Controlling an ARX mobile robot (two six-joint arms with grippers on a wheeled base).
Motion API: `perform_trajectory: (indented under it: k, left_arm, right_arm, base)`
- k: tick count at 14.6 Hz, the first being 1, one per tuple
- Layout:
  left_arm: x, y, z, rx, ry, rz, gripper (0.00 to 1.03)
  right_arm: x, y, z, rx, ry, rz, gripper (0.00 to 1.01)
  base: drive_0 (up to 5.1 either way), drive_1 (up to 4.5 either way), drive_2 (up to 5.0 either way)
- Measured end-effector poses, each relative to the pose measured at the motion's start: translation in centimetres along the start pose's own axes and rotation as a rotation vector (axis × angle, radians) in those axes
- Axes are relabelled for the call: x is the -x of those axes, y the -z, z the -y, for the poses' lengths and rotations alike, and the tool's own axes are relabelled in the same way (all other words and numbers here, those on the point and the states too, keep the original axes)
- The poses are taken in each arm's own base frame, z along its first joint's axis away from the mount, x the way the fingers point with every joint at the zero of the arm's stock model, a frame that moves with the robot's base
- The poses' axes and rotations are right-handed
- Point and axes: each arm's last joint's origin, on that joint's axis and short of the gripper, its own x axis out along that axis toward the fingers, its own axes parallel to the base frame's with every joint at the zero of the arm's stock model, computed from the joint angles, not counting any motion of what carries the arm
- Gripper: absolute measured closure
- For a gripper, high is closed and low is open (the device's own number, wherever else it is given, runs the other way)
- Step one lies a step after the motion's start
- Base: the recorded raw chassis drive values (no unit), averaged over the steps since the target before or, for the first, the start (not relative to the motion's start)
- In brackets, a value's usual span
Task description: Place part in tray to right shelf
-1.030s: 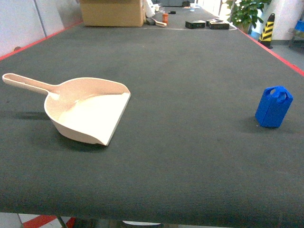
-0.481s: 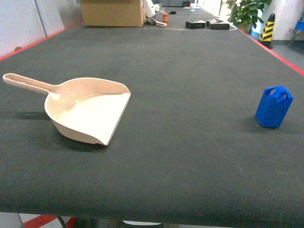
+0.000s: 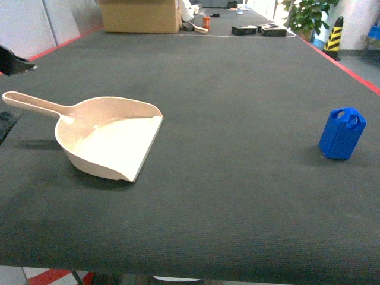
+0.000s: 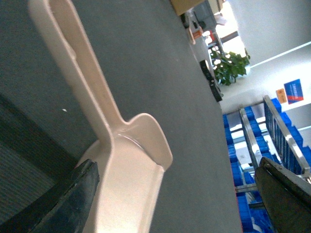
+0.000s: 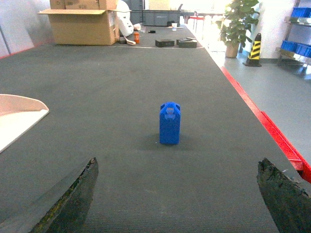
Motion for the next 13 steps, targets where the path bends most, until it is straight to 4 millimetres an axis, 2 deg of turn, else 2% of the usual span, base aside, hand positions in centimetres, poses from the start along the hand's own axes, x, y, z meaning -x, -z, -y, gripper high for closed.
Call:
perform_trajectory:
  k: [3, 6, 7, 13]
  left_arm:
    - [-2.3, -0.5, -2.5, 0.035, -0.076, 0.016, 0.05]
    - [-4.2, -0.9, -3.9, 0.055, -0.099, 0.023, 0.05]
    - [-5.5, -1.4, -4.6, 0.062, -0.123, 0.045, 0.05]
    - [-8.8, -2.2, -5.5, 0.094, -0.138, 0.055, 0.05]
  right_arm:
    - [0.0, 0.0, 0.0, 0.0, 0.0, 0.0, 0.03]
    - [0.0, 0.0, 0.0, 0.0, 0.0, 0.0, 0.03]
    - [0.0, 0.0, 0.0, 0.0, 0.0, 0.0, 0.03]
    - [0.0, 0.0, 0.0, 0.0, 0.0, 0.0, 0.03]
  base:
    - [0.0, 0.0, 0.0]
    - [0.0, 0.0, 0.0]
    - [0.0, 0.0, 0.0]
    - [0.0, 0.0, 0.0]
